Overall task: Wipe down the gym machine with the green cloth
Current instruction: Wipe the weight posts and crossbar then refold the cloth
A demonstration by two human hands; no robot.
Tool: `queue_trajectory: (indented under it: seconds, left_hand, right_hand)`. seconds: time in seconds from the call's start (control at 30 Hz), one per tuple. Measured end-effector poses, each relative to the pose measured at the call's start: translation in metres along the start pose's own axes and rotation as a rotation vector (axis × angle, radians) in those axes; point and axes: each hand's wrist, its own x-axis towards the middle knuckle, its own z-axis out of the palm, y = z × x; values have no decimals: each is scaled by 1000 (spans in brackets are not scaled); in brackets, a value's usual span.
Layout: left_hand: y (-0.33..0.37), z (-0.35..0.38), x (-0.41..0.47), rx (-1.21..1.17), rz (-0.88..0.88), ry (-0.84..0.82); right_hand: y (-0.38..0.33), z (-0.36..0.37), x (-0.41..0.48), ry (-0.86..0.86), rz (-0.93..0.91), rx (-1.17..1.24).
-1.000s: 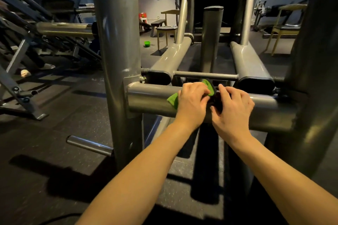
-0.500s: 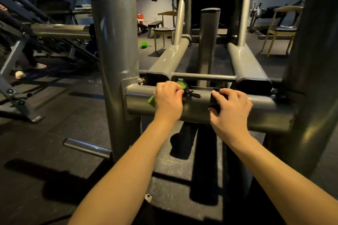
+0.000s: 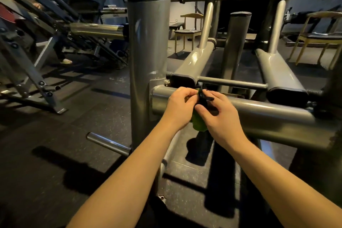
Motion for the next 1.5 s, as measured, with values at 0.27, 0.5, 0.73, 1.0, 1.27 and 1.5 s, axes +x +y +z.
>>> queue_trajectory:
  seconds: [0.27,0.5,0.73,1.0,1.27,1.5]
  left_hand:
    - [-8,-69,14,-31,-23,86]
    - [-15,-141,85,142,-129,496]
    - [-50,-144,108,154,-64,424]
    - [-60,-144,105,81,54,426]
    - [-64,-152,101,130,-6,383]
    - [-68,-149,105,107,-27,400]
  right_hand:
    - [-33,49,33,32,172,320]
    - [-76,72,134,245,126,336]
    - [-113,103,227,410,-155,83]
    - [-72,164,154,180,-212,32]
    - [-119,128,236,335,-369,82]
    - [-108,131,238,356,-403,101]
